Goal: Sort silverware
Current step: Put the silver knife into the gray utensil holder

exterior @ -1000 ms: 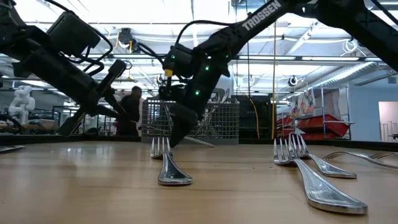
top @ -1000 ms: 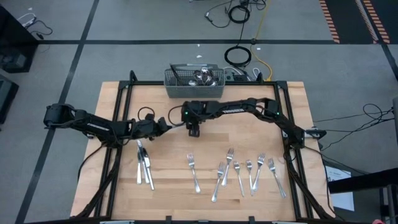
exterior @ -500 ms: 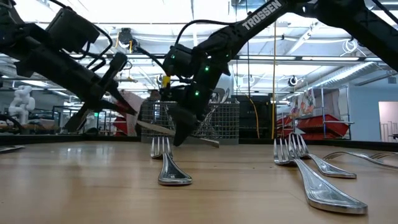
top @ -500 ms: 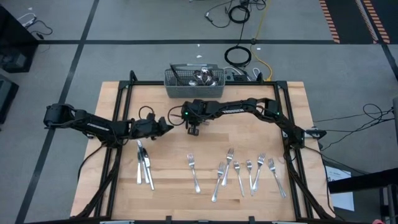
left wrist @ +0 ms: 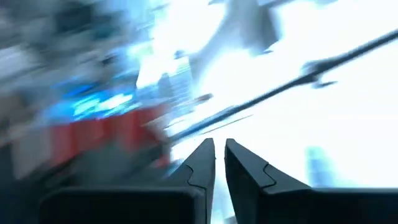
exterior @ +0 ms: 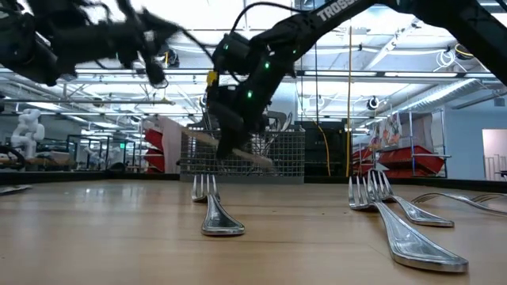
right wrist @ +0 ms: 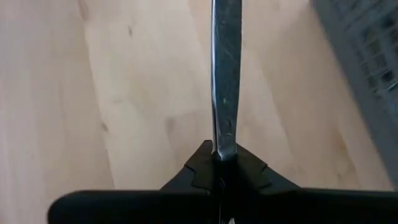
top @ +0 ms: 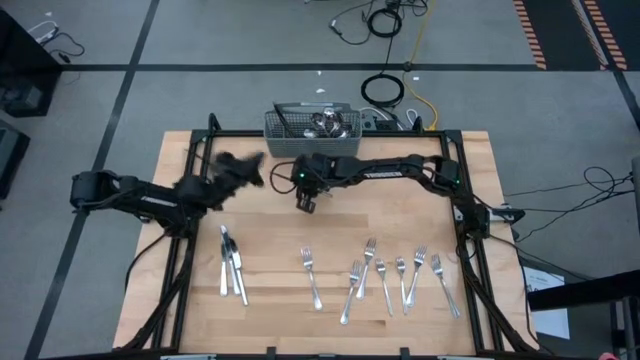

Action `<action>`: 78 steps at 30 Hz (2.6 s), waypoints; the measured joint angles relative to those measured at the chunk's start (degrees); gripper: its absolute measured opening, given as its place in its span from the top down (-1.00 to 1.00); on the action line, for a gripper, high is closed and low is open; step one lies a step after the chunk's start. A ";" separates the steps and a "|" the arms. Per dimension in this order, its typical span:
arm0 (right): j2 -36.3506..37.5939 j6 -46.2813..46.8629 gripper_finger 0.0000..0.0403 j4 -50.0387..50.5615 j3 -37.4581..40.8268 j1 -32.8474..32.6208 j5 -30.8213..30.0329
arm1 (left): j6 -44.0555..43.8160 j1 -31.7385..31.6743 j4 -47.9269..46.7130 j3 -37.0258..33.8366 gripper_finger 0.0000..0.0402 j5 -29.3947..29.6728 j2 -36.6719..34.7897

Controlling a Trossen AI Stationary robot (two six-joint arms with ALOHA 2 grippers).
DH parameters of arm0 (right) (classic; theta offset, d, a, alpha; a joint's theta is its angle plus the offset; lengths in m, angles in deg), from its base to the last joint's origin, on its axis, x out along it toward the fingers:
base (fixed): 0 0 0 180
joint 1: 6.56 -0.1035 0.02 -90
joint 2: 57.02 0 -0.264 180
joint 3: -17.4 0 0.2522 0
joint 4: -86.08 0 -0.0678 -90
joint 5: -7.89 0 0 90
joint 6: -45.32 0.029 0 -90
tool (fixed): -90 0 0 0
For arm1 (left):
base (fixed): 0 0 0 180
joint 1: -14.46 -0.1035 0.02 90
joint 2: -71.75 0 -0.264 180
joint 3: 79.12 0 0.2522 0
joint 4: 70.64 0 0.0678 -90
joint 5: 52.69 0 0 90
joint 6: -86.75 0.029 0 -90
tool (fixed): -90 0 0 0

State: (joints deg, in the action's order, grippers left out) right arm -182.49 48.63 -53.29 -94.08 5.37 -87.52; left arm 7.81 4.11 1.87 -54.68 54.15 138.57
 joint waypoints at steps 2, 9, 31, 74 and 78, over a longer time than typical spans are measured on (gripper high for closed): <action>1.16 1.07 0.95 -1.08 0.00 0.37 1.29 | 1.71 -2.31 3.65 0.67 0.78 -0.06 -2.35; 9.01 2.22 0.95 -7.48 -0.07 3.78 2.79 | 7.39 -8.17 2.29 0.68 0.79 -1.66 -13.99; 6.41 6.21 0.95 -35.59 -0.02 18.47 19.16 | 11.86 -21.48 -40.27 0.66 0.79 -13.64 -28.47; -8.67 -3.26 0.95 -37.75 -16.14 19.06 15.84 | 11.83 -27.56 -40.95 0.66 0.79 -19.89 -30.87; -8.47 -3.29 0.95 -38.08 -15.20 19.15 15.93 | 11.83 -27.56 -40.93 0.66 0.79 -19.89 -30.86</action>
State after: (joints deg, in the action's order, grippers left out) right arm -190.97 45.34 -91.37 -109.27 24.51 -71.59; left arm 19.64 -23.45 -39.06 -54.02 34.26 107.71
